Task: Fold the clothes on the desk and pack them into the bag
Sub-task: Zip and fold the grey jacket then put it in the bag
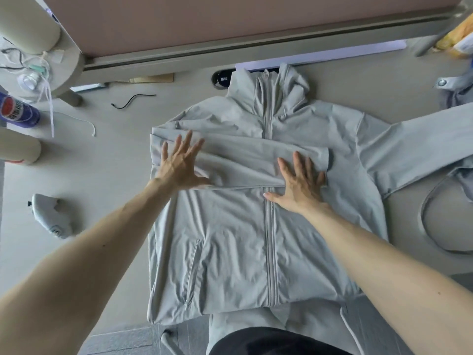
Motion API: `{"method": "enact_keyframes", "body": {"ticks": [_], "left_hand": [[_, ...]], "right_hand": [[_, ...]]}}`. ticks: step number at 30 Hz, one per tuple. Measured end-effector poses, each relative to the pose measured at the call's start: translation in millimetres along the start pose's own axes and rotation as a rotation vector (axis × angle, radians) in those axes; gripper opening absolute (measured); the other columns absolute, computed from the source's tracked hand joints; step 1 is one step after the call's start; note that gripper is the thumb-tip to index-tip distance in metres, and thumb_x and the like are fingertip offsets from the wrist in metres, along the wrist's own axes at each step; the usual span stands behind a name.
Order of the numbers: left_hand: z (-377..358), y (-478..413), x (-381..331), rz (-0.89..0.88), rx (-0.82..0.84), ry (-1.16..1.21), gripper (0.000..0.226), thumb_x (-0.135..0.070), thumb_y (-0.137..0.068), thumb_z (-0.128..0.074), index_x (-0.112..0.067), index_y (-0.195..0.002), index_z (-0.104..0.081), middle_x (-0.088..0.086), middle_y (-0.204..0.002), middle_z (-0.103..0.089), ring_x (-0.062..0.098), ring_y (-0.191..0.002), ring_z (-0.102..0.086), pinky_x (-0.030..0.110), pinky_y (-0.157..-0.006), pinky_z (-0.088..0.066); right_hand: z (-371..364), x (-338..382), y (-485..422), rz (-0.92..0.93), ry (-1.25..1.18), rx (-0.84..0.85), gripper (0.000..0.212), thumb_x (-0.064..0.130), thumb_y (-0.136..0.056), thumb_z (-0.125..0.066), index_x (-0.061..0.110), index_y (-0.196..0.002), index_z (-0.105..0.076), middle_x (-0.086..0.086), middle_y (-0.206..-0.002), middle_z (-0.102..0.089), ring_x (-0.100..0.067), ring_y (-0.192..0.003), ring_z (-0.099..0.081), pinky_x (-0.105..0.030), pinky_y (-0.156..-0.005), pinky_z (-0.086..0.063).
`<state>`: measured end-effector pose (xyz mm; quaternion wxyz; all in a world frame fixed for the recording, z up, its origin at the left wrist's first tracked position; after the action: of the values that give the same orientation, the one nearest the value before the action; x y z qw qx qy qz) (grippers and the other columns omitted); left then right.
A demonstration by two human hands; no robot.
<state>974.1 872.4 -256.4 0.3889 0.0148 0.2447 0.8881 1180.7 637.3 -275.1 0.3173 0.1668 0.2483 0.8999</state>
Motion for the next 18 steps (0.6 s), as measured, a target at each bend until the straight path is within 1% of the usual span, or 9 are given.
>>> {"method": "enact_keyframes", "body": {"ticks": [2,4,7,10,11,13,15,17,18], "left_hand": [[-1,13,-41,-0.093,-0.041,0.062,0.104,-0.058,-0.080,-0.070,-0.034,-0.160,-0.008,-0.001,-0.168,0.009,0.025,-0.155,0.004,0.057,-0.123,0.000],[-10,21,-83,-0.164,-0.011,0.081,0.095,-0.059,-0.086,-0.064,-0.037,-0.159,-0.009,-0.003,-0.168,0.008,0.024,-0.154,0.005,0.057,-0.123,-0.001],[-24,21,-140,-0.191,0.041,0.048,0.084,-0.062,-0.091,-0.055,-0.036,-0.159,-0.012,-0.004,-0.168,0.006,0.024,-0.155,0.003,0.058,-0.122,-0.006],[-32,15,-196,-0.191,0.068,0.073,0.075,-0.059,-0.096,-0.049,-0.033,-0.159,-0.017,-0.005,-0.168,0.002,0.024,-0.155,0.000,0.055,-0.123,-0.006],[-34,12,-215,-0.198,0.078,0.075,0.073,-0.058,-0.097,-0.048,-0.033,-0.159,-0.017,-0.006,-0.168,0.002,0.024,-0.155,0.000,0.054,-0.123,-0.006],[-38,4,-249,-0.201,0.105,0.059,0.071,-0.058,-0.098,-0.046,-0.035,-0.158,-0.016,-0.007,-0.168,0.003,0.024,-0.155,0.001,0.053,-0.122,-0.007],[-44,-4,-272,-0.162,0.143,0.039,0.070,-0.060,-0.097,-0.045,-0.038,-0.158,-0.017,-0.009,-0.168,0.003,0.024,-0.154,-0.001,0.051,-0.120,-0.013],[-49,-10,-285,-0.088,0.156,0.015,0.070,-0.063,-0.095,-0.046,-0.042,-0.156,-0.019,-0.011,-0.167,0.003,0.026,-0.152,-0.004,0.052,-0.115,-0.023],[-49,-13,-291,-0.048,0.152,0.014,0.070,-0.063,-0.093,-0.048,-0.043,-0.155,-0.021,-0.011,-0.167,0.001,0.027,-0.151,-0.007,0.053,-0.112,-0.027]], "right_hand": [[2,-10,12,0.045,0.009,-0.042,0.102,0.082,-0.078,-0.046,0.037,-0.156,0.003,-0.002,-0.163,0.020,-0.029,-0.150,0.016,-0.063,-0.116,0.000],[5,-26,25,0.091,-0.030,-0.066,0.098,0.078,-0.082,-0.045,0.034,-0.157,-0.001,-0.002,-0.164,0.017,-0.026,-0.151,0.013,-0.056,-0.119,0.002],[17,-67,37,0.124,-0.152,-0.098,0.092,0.072,-0.084,-0.046,0.025,-0.157,-0.016,-0.005,-0.166,0.003,-0.026,-0.152,0.000,-0.050,-0.121,-0.011],[38,-122,49,0.087,-0.254,-0.146,0.080,0.056,-0.090,-0.059,0.016,-0.154,-0.031,-0.009,-0.163,-0.016,-0.027,-0.150,-0.014,-0.044,-0.120,-0.018],[49,-142,53,0.082,-0.293,-0.195,0.075,0.049,-0.090,-0.063,0.011,-0.150,-0.039,-0.013,-0.160,-0.026,-0.028,-0.148,-0.022,-0.043,-0.119,-0.023],[69,-184,59,0.061,-0.371,-0.292,0.062,0.034,-0.088,-0.071,0.002,-0.138,-0.053,-0.019,-0.146,-0.046,-0.031,-0.140,-0.038,-0.039,-0.112,-0.031],[89,-229,64,-0.008,-0.423,-0.348,0.052,0.026,-0.087,-0.071,0.001,-0.130,-0.059,-0.018,-0.138,-0.053,-0.030,-0.133,-0.045,-0.037,-0.109,-0.034],[114,-272,66,-0.090,-0.493,-0.406,0.044,0.024,-0.088,-0.069,0.003,-0.126,-0.062,-0.014,-0.131,-0.058,-0.028,-0.126,-0.051,-0.035,-0.106,-0.037],[128,-293,68,-0.142,-0.546,-0.437,0.040,0.024,-0.088,-0.068,0.006,-0.122,-0.064,-0.011,-0.124,-0.062,-0.026,-0.119,-0.055,-0.035,-0.103,-0.038]]}}
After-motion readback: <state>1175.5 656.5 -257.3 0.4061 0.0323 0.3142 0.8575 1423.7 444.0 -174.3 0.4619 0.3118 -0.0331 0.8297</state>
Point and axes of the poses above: each hand's wrist, its own y-axis away from the middle knuckle, its own z-axis out of the back of the hand, x = y × z, the point moved 5 cm from there along -y, towards the middle knuckle
